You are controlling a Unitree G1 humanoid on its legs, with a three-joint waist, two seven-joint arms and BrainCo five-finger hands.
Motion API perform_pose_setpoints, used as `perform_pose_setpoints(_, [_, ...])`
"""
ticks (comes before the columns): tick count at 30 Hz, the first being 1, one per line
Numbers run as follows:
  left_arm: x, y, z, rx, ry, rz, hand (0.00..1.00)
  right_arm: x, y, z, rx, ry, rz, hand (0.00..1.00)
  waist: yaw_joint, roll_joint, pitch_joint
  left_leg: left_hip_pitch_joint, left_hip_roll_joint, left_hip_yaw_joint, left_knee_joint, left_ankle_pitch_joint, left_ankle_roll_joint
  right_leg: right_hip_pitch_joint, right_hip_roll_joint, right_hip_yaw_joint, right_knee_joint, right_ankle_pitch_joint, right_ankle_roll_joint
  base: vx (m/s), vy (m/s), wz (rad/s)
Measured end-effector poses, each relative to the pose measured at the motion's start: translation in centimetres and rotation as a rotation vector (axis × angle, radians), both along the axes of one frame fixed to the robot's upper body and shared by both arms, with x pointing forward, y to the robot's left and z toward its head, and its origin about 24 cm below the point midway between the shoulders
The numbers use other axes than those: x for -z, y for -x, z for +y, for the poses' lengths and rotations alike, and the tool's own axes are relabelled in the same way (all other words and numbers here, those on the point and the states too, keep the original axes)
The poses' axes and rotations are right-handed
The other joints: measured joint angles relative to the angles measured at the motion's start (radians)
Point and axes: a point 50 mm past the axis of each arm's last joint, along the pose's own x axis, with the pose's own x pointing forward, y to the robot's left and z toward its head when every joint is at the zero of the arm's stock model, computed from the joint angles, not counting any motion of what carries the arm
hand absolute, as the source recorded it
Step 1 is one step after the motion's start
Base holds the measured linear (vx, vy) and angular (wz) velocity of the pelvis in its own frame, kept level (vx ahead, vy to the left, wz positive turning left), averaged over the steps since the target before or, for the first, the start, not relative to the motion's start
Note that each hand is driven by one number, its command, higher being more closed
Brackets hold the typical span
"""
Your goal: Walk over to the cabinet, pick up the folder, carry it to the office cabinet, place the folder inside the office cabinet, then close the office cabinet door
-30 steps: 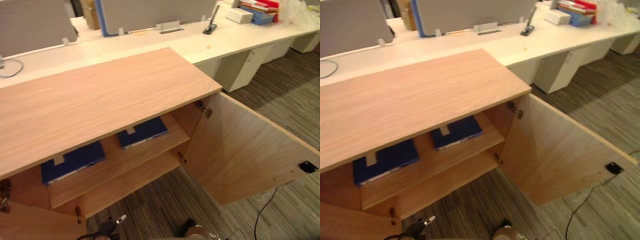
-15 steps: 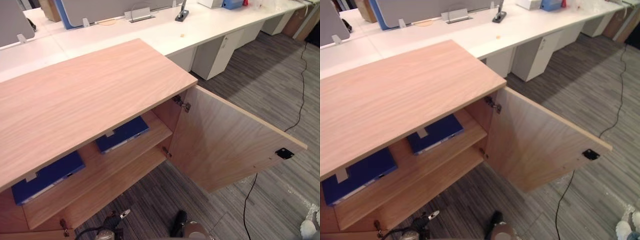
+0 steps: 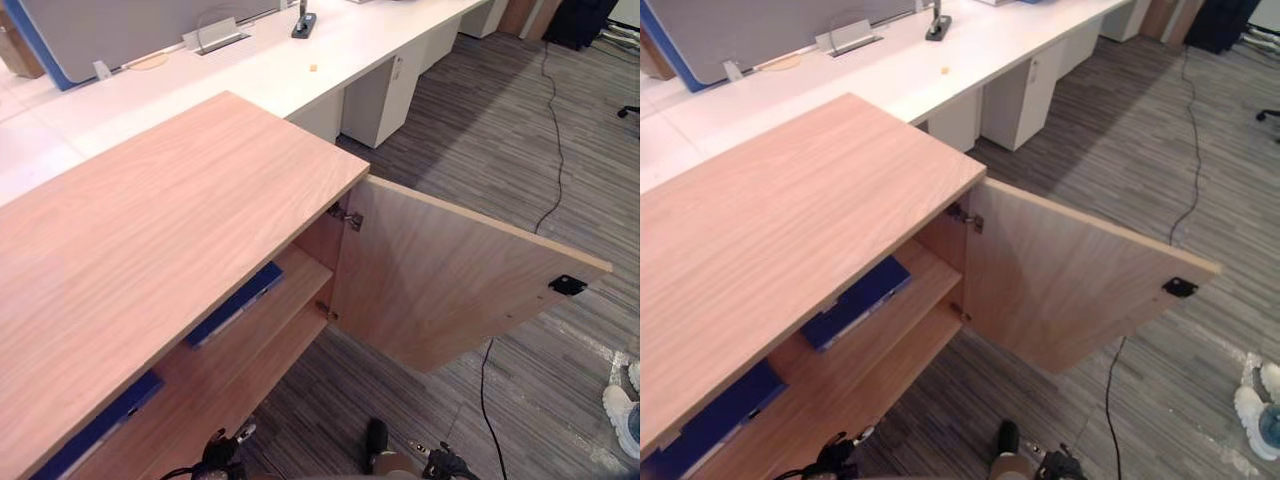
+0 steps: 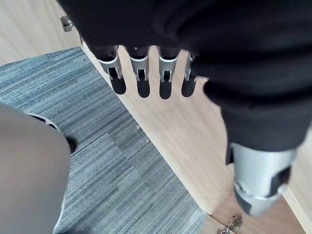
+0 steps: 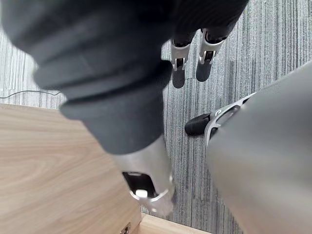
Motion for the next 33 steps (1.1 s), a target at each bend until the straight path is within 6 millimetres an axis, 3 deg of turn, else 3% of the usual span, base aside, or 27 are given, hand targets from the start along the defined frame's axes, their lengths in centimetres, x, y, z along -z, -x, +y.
perform_pose_setpoints(6, [0.1,0.2,-0.5,-0.046,0.026,-0.003,0.00,-0.1,0.3,-0.1,0.037,-0.002,-0.023,0.00,-0.003,0.015,-0.018,0.044,-0.023,0.037,0.011,0.008,0.010,-0.008,-0.019,0.006,0.069,-0.016,0.003,0.00,0.080,-0.28])
perform_pose_setpoints(10, [0.1,0.5,-0.2,-0.055,0.018,0.007,0.00,-0.3,-0.3,0.1,0.054,-0.003,-0.046,0.00,0.004,0.008,-0.026,0.038,-0.046,0.060,0.013,0.021,0.033,-0.088,-0.057,-0.025,0.181,-0.029,-0.013,-0.10,0.098,-0.26])
perform_pose_setpoints(12, [0.2,0.7,-0.2,-0.055,0.015,0.013,0.00,-0.4,-0.6,-0.1,0.059,0.001,-0.054,0.00,0.004,0.018,-0.024,0.039,-0.047,0.070,-0.012,0.023,0.038,-0.128,-0.096,-0.104,0.312,-0.132,-0.066,-0.05,0.040,0.06])
perform_pose_setpoints(13, [0.2,0.7,-0.1,-0.049,0.012,0.017,0.00,-0.5,-0.9,-0.2,0.061,0.007,-0.060,0.00,-0.001,0.008,-0.027,0.042,-0.051,0.066,-0.036,0.023,0.038,-0.163,-0.139,-0.186,0.490,-0.228,-0.085,0.01,-0.005,0.36])
perform_pose_setpoints(14, [0.2,1.0,0.2,-0.042,0.002,0.025,0.00,-0.6,-1.2,-0.1,0.055,0.004,-0.065,0.00,-0.005,0.004,-0.029,0.043,-0.055,0.060,-0.042,0.023,0.037,-0.173,-0.150,-0.241,0.540,-0.251,-0.089,0.02,-0.059,0.15])
perform_pose_setpoints(15, [0.1,0.9,0.8,-0.077,-0.005,0.015,0.00,-0.7,-1.9,0.1,0.025,0.006,-0.079,0.00,0.017,-0.003,-0.031,0.036,-0.060,0.068,-0.040,0.025,0.034,-0.167,-0.141,-0.279,0.507,-0.251,-0.092,0.02,-0.075,-0.21])
perform_pose_setpoints(16, [0.1,0.9,1.0,-0.084,-0.008,0.017,0.00,-0.9,-2.6,0.3,0.005,0.007,-0.095,0.00,0.023,-0.002,-0.033,0.031,-0.056,0.075,-0.037,0.028,0.029,-0.154,-0.122,-0.278,0.469,-0.248,-0.086,0.01,-0.118,-0.75])
perform_pose_setpoints(17, [0.1,1.4,1.3,-0.096,-0.014,0.028,0.00,-1.3,-4.4,1.0,-0.054,0.005,-0.133,0.00,0.026,-0.001,-0.034,0.006,-0.040,0.096,-0.019,0.040,0.023,-0.116,-0.064,-0.273,0.320,-0.211,-0.042,-0.02,-0.104,-0.72])
perform_pose_setpoints(21, [0.1,1.2,1.1,-0.099,-0.008,0.025,0.00,-2.5,-7.1,2.0,-0.155,0.023,-0.221,0.00,0.036,-0.006,-0.037,-0.011,-0.005,0.105,0.024,0.059,0.019,0.001,0.058,-0.230,-0.024,-0.044,-0.069,-0.05,-0.138,-0.56])
perform_pose_setpoints(25, [0.0,0.9,1.0,-0.086,-0.013,0.013,0.00,-4.0,-9.1,2.0,-0.169,0.042,-0.329,0.00,0.046,-0.014,-0.034,-0.015,0.005,0.109,0.061,0.055,0.015,0.011,0.081,-0.179,-0.062,-0.032,-0.083,0.00,-0.028,-0.41])
perform_pose_setpoints(27, [-0.1,0.7,0.9,-0.085,-0.013,0.002,0.00,-4.8,-10.2,1.9,-0.178,0.055,-0.386,0.00,0.057,-0.025,-0.028,-0.020,0.021,0.097,0.038,-0.030,0.018,0.024,0.085,-0.149,-0.062,-0.038,-0.092,0.00,0.000,-0.36])
perform_pose_setpoints(28, [-0.1,0.6,0.9,-0.083,-0.013,0.001,0.00,-5.1,-10.5,1.9,-0.176,0.059,-0.404,0.00,0.056,-0.025,-0.028,-0.029,0.027,0.094,0.021,-0.034,0.014,0.025,0.085,-0.144,-0.062,-0.038,-0.091,-0.05,0.013,-0.27])
perform_pose_setpoints(29, [-0.1,0.6,0.9,-0.079,-0.014,0.000,0.00,-5.4,-10.8,1.8,-0.172,0.063,-0.426,0.00,0.055,-0.025,-0.028,-0.042,0.041,0.093,-0.009,-0.026,0.005,0.030,0.086,-0.139,-0.062,-0.033,-0.084,-0.10,0.042,-0.27])
perform_pose_setpoints(30, [-0.1,0.6,0.9,-0.081,-0.013,-0.003,0.00,-5.7,-10.9,1.7,-0.157,0.063,-0.448,0.00,0.053,-0.023,-0.034,-0.057,0.062,0.100,-0.024,0.040,-0.011,0.038,0.093,-0.133,-0.063,-0.023,-0.067,-0.09,0.077,-0.22])
perform_pose_setpoints(33, [-0.2,0.5,1.2,-0.055,-0.027,0.000,0.00,-6.1,-10.7,1.7,-0.133,0.058,-0.480,0.00,0.050,-0.038,-0.041,-0.046,0.045,0.103,-0.043,0.041,-0.009,0.042,0.077,-0.131,-0.063,-0.020,-0.058,-0.01,0.084,-0.01])
